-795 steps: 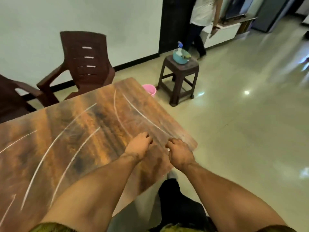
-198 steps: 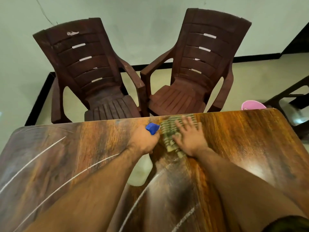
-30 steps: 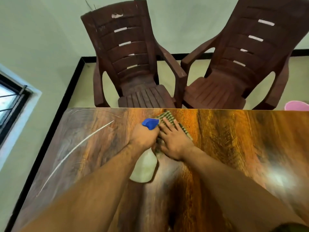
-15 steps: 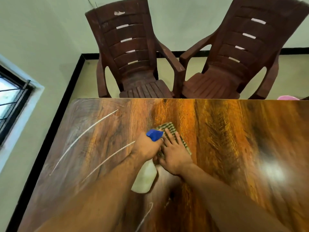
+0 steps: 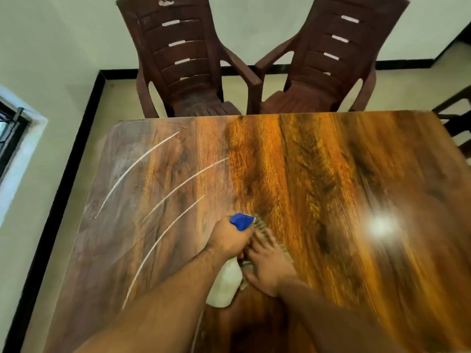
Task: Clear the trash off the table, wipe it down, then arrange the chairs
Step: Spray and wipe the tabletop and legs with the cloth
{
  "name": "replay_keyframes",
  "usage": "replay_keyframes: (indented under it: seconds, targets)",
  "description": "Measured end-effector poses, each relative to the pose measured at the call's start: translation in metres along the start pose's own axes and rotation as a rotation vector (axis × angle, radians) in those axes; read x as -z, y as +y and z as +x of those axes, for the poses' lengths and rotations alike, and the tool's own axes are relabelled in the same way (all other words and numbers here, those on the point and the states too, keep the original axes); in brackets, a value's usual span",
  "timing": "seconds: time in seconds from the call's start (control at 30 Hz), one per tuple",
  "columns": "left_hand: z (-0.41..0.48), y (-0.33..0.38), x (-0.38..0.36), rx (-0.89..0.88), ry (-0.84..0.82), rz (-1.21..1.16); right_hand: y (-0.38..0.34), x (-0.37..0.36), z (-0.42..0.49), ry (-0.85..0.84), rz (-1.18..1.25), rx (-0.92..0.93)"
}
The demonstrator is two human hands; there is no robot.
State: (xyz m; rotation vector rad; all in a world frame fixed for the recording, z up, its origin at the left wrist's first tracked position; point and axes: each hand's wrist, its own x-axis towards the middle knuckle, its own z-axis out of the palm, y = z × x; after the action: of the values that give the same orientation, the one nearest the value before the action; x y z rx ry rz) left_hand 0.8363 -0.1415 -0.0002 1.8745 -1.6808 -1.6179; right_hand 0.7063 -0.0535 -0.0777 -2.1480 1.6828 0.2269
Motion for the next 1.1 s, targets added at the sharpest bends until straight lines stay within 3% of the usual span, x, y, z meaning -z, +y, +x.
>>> replay_keyframes:
  seconds: [0.13, 0.17, 0.23, 0.37, 0.47, 0.67, 0.83, 0.97, 1.1]
  targets:
    - [-0.035, -0.026, -0.016, -0.032, -0.103, 0.0, 0.009, -0.038, -0.068, 0.192, 0.148, -0.732]
    - [-0.045, -0.035, -0.02, -0.029, -0.117, -0.001, -0.007, -0.046, -0.077, 0.2, 0.187, -0.819]
    - [-0.058, -0.048, -0.025, -0.039, -0.149, 0.014, -0.046, -0.061, -0.088, 0.225, 0.209, -0.738]
    - [-0.088, -0.076, -0.033, -0.11, -0.199, 0.162, -0.098, -0.092, -0.123, 0.163, 0.071, -0.308]
    - [-0.11, -0.1, -0.031, -0.093, -0.24, 0.261, -0.081, -0.101, -0.16, 0.142, 0.03, -0.238]
    - [-0.147, -0.137, -0.023, -0.075, -0.246, 0.448, -0.033, -0.105, -0.212, 0.157, 0.196, -0.729]
    - [-0.16, -0.16, -0.009, -0.002, -0.173, 0.439, -0.069, -0.091, -0.171, 0.149, 0.274, -0.847]
    - [-0.162, -0.169, 0.003, 0.052, -0.09, 0.39, -0.118, -0.079, -0.124, 0.102, 0.241, -0.63]
    - [-0.161, -0.174, 0.02, 0.02, -0.065, 0.268, -0.162, -0.084, -0.103, -0.016, 0.064, 0.014]
